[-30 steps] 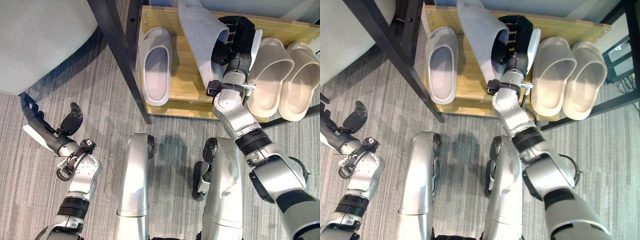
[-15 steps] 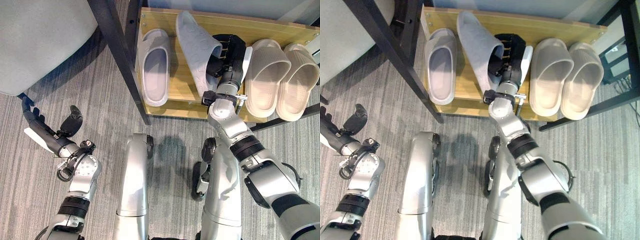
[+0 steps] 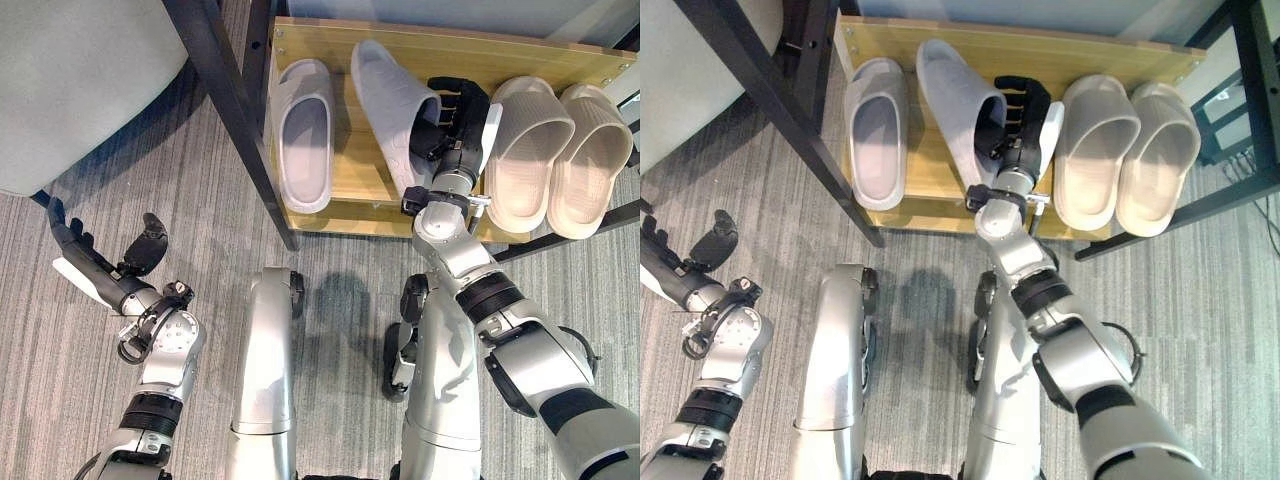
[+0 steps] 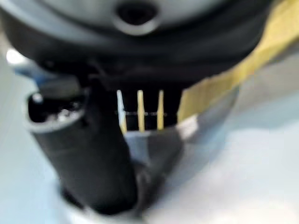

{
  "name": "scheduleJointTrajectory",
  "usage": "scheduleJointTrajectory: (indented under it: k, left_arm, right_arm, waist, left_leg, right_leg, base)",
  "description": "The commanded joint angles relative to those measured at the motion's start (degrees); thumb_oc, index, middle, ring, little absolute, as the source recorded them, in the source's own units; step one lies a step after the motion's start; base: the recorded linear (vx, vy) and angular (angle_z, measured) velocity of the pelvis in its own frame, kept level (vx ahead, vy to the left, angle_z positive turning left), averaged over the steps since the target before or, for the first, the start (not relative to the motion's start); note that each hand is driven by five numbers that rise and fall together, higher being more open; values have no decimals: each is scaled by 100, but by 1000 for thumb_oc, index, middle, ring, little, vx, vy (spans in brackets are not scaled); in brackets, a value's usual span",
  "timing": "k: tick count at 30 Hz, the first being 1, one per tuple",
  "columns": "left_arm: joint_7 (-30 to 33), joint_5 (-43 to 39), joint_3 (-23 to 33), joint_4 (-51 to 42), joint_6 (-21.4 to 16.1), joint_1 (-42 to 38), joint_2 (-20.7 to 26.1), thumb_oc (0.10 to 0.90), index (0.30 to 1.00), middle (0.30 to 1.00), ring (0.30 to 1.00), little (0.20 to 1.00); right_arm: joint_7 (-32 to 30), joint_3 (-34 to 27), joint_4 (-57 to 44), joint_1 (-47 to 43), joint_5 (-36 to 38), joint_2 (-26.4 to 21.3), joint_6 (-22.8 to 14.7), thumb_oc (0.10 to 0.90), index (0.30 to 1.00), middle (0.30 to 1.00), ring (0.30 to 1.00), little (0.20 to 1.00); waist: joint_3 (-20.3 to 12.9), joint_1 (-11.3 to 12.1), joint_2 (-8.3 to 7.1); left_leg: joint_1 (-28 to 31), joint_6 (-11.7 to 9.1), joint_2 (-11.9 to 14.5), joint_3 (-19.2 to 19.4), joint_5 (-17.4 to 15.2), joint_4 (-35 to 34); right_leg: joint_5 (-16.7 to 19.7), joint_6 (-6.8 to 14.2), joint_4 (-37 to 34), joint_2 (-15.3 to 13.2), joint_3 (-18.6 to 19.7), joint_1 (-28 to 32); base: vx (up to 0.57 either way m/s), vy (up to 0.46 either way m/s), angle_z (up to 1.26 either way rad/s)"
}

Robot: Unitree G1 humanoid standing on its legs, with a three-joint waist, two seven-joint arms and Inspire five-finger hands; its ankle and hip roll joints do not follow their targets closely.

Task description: Arrange the slippers neatly on the shoe rack.

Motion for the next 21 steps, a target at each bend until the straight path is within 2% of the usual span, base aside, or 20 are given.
scheduleJointTrajectory:
  k: [1, 8, 21]
  left_arm:
    - [194, 498, 137, -152, -310, -127, 223, 800, 900, 900, 900, 900]
    - [221, 512, 138, -138, -291, -73, 173, 800, 900, 900, 900, 900]
    - [144, 516, 156, -125, -283, 48, 107, 800, 900, 900, 900, 900]
  right_arm:
    - [-307, -377, -247, -563, -469, 133, -406, 800, 900, 900, 900, 900]
    - [-410, -511, -453, -348, -546, 130, -448, 800, 900, 900, 900, 900]
    - [-280, -902, -1518, 383, -871, -87, -726, 800, 900, 900, 900, 900]
  waist:
    - [-215, 269, -110]
    - [-215, 260, -118]
    - [-215, 176, -154]
  left_leg:
    - [-150, 325, -35, -51, -195, 314]
    - [-150, 318, -55, -34, -166, 282]
    - [-150, 324, -94, -32, -108, 247]
  right_leg:
    - [-98, -614, 208, -20, -209, -38]
    - [-67, -623, 190, 0, -190, -38]
    - [-71, -612, 160, -25, -198, -38]
  base:
    - [0, 0, 0]
    - [0, 0, 0]
    - [0, 0, 0]
